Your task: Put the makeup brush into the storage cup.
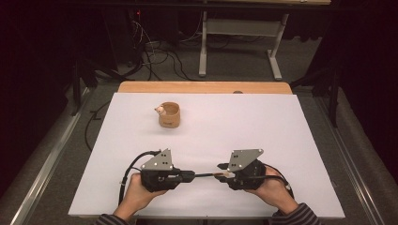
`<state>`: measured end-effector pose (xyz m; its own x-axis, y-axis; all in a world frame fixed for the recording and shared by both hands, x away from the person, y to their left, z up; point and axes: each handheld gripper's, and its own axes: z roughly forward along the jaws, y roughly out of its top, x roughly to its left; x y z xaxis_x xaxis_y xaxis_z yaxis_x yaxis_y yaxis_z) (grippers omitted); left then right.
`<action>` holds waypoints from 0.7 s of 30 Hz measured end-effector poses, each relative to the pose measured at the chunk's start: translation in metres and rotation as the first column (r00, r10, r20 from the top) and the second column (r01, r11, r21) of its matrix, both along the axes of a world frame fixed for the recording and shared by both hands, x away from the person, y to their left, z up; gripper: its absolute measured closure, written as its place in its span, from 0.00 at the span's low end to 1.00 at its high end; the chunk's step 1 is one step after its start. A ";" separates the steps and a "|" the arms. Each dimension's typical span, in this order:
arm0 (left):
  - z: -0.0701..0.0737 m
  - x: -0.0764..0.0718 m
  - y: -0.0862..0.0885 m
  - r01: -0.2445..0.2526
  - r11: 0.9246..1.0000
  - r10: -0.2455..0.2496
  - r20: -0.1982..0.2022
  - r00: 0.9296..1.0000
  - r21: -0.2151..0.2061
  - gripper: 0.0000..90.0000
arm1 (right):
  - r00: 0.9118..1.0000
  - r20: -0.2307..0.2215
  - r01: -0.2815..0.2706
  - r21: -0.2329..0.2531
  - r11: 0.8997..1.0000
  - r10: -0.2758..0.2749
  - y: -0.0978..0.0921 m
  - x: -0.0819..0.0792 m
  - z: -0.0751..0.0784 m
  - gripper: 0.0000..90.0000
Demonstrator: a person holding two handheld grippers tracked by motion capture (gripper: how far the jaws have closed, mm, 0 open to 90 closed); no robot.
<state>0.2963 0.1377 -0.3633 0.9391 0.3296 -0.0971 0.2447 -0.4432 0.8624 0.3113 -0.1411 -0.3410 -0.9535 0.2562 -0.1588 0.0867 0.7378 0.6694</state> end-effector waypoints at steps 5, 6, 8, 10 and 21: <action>0.000 0.001 0.002 -0.041 0.999 0.041 0.003 0.999 0.001 0.94 | 0.998 0.019 0.053 0.021 0.998 -0.054 -0.002 0.001 -0.001 0.63; 0.000 0.001 0.002 -0.045 0.999 0.045 0.004 0.999 0.000 0.94 | 0.998 0.009 0.069 0.041 0.997 -0.069 -0.003 0.001 0.000 0.62; 0.001 0.001 0.003 -0.053 0.999 0.053 0.010 0.999 -0.001 0.94 | 0.997 0.012 0.077 0.048 0.996 -0.078 -0.004 0.002 0.001 0.61; 0.002 0.000 0.004 -0.061 0.998 0.061 0.012 0.998 -0.010 0.94 | 0.995 0.017 0.100 0.061 0.993 -0.101 -0.006 0.002 0.002 0.59; 0.006 0.000 0.012 -0.126 0.991 0.127 0.030 0.991 -0.045 0.94 | 0.985 0.028 0.168 0.127 0.978 -0.173 -0.009 -0.003 -0.005 0.51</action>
<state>0.2967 0.1500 -0.3578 0.8930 0.4422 -0.0833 0.2677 -0.3733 0.8883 0.3083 -0.1506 -0.3460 -0.8877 0.4346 -0.1517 0.1764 0.6257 0.7598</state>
